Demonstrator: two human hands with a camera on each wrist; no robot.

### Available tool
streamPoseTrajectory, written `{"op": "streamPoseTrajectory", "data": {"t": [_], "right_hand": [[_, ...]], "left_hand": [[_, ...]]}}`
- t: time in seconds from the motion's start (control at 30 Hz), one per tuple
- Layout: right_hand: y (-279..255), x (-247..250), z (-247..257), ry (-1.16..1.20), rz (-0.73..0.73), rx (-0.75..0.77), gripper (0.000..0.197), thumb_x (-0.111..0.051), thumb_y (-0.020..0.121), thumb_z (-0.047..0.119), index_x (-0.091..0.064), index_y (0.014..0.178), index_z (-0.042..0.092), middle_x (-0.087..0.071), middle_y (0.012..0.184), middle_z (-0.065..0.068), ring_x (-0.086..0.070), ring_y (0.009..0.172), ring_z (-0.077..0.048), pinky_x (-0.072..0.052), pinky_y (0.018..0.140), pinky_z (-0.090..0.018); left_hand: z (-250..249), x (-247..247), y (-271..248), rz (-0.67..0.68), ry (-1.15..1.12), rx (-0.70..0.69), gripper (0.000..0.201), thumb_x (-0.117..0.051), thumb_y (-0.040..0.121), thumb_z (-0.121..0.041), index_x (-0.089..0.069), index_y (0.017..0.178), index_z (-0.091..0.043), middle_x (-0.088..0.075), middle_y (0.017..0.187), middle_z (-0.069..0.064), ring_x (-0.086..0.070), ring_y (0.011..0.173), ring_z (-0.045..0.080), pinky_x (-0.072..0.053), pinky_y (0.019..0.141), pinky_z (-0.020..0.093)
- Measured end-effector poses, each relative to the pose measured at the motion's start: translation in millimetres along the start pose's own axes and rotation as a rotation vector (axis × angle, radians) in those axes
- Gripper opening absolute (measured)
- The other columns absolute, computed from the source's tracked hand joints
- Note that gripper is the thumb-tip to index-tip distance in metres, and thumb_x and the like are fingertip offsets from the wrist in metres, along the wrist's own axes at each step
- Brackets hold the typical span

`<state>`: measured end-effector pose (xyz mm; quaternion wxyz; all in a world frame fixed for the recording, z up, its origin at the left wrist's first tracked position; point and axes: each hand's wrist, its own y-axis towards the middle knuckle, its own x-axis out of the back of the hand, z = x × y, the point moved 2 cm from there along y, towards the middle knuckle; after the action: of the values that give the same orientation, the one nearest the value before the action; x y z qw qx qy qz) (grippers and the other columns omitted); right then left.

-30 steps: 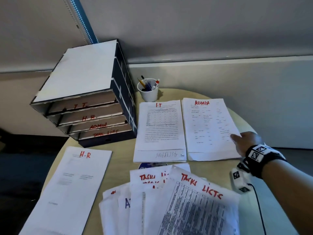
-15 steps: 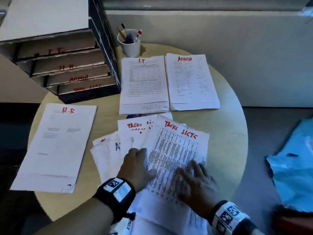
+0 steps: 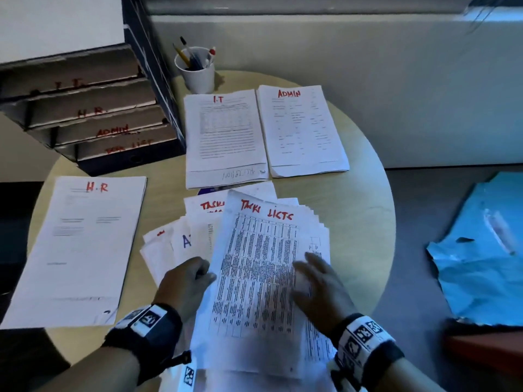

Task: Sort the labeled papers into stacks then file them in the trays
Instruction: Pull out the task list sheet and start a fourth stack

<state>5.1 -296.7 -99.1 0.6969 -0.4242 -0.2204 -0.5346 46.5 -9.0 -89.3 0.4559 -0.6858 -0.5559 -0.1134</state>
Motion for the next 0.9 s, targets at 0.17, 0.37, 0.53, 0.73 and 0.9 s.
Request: {"op": "streamPoseTrajectory", "data": {"t": [0.17,0.37,0.53,0.73,0.9], "right_hand": [[10.5,14.8,5.4,0.177,-0.218,-0.205,0.047,-0.072,0.084,0.028,-0.060,0.128,0.022,-0.057,0.126,0.002,-0.058,0.112,-0.014,-0.040,0.100,-0.022],[28.3,21.8,16.1,0.371,-0.180,-0.276,0.063,-0.078,0.080,0.031,-0.052,0.136,0.020,-0.063,0.106,0.007,-0.063,0.086,-0.007,-0.049,0.081,-0.021],[49.0,12.7,-1.0,0.789,-0.234,-0.456,0.084,-0.087,0.057,0.043,-0.054,0.131,0.022,-0.071,0.103,0.001,-0.068,0.082,-0.020,-0.058,0.073,-0.035],[55.5,22.2,5.3,0.701,-0.285,-0.387,0.019,-0.085,0.071,0.022,-0.068,0.071,0.013,-0.068,0.063,-0.002,-0.055,0.054,-0.017,-0.049,0.055,-0.034],[53.9,22.2,5.0,0.477,-0.202,-0.248,0.019,-0.078,0.077,0.024,-0.064,0.065,0.025,-0.051,0.047,0.010,-0.044,0.052,-0.015,-0.042,0.057,-0.029]], "left_hand": [[13.1,15.1,-18.2,-0.118,0.000,-0.092,0.018,-0.060,0.098,-0.028,-0.059,0.080,-0.026,-0.059,0.065,-0.006,-0.052,0.059,0.012,-0.039,0.057,0.023],[17.1,9.0,-25.8,-0.195,-0.456,0.017,0.018,-0.072,0.088,-0.008,-0.070,0.073,-0.018,-0.068,0.064,-0.010,-0.054,0.056,-0.002,-0.046,0.057,0.017],[8.2,6.7,-32.5,-0.165,-0.686,0.059,0.005,-0.073,0.084,0.002,-0.070,0.081,-0.001,-0.064,0.059,-0.007,-0.054,0.056,0.003,-0.048,0.065,0.026],[17.6,0.6,-39.5,-0.122,-0.734,0.127,0.008,-0.072,0.084,0.003,-0.064,0.082,0.001,-0.056,0.059,-0.001,-0.049,0.059,0.012,-0.045,0.061,0.024],[31.6,-5.4,-37.0,-0.124,-0.538,0.173,0.005,-0.070,0.088,-0.008,-0.067,0.090,-0.012,-0.070,0.080,0.003,-0.062,0.078,0.023,-0.049,0.073,0.029]]}}
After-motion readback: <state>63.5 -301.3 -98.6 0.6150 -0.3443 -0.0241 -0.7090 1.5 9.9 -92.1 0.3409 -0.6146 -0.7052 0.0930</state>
